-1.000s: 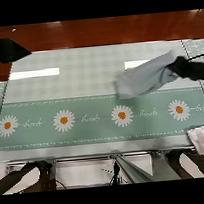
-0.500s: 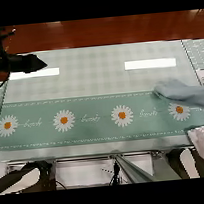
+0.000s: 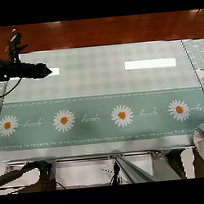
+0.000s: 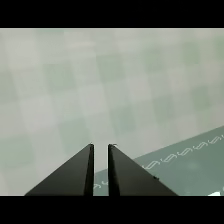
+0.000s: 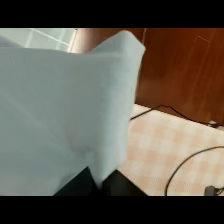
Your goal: Fold the shirts.
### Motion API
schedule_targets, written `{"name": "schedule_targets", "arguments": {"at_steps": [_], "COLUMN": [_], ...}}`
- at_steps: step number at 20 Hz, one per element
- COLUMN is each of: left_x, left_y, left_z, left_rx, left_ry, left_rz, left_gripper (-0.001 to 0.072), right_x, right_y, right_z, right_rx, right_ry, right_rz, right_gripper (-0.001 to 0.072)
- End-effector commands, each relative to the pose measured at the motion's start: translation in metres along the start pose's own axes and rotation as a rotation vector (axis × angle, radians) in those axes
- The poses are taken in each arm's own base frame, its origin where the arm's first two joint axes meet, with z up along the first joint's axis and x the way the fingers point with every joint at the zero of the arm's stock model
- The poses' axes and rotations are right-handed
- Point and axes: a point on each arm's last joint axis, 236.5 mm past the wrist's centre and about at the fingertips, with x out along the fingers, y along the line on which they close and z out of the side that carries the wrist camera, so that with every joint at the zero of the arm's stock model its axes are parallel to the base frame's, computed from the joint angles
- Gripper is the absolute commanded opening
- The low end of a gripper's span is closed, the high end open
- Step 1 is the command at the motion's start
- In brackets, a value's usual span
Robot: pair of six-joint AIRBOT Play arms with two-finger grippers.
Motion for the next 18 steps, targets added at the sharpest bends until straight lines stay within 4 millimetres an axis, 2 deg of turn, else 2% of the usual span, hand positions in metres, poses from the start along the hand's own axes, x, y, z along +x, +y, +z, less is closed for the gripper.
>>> {"name": "schedule_targets", "arguments": {"at_steps": [1,6,7,8,9,13,15,16,17,18], "left_x": [0.004,-0.004,-0.006,-0.008,-0.008,-0.009,-0.011,-0.013,-0.015,-0.019], "left_y": [0.015,0.036,0.039,0.043,0.045,0.041,0.034,0.028,0.021,0.014], "left_z": [0.011,0.016,0.018,0.020,0.020,0.021,0.025,0.027,0.030,0.033], "left_rx": [-0.010,-0.044,-0.049,-0.053,-0.057,-0.064,-0.079,-0.086,-0.090,-0.080], "left_ry": [-0.049,-0.079,-0.087,-0.095,-0.099,-0.104,-0.115,-0.117,-0.119,-0.112], "left_rz": [0.037,0.068,0.075,0.081,0.085,0.072,0.044,0.023,-0.003,-0.022], "left_gripper": [0.0146,0.0146,0.0146,0.0146,0.0146,0.0146,0.0174,0.0337,0.0461,0.0474], "right_x": [-0.006,-0.002,-0.002,-0.002,-0.002,-0.001,0.001,0.001,-0.006,-0.021], "right_y": [-0.040,-0.058,-0.060,-0.061,-0.061,-0.060,-0.040,-0.018,0.017,0.056], "right_z": [-0.016,-0.024,-0.024,-0.023,-0.022,-0.012,0.007,0.023,0.043,0.061], "right_rx": [0.087,0.152,0.160,0.164,0.164,0.158,0.136,0.099,0.037,-0.034], "right_ry": [0.038,0.067,0.066,0.063,0.061,0.016,-0.056,-0.117,-0.202,-0.290], "right_rz": [-0.125,-0.167,-0.171,-0.173,-0.174,-0.164,-0.076,0.020,0.159,0.314], "right_gripper": [0.0024,0.0040,0.0165,0.0339,0.0430,0.0432,0.0431,0.0430,0.0430,0.0430]}}
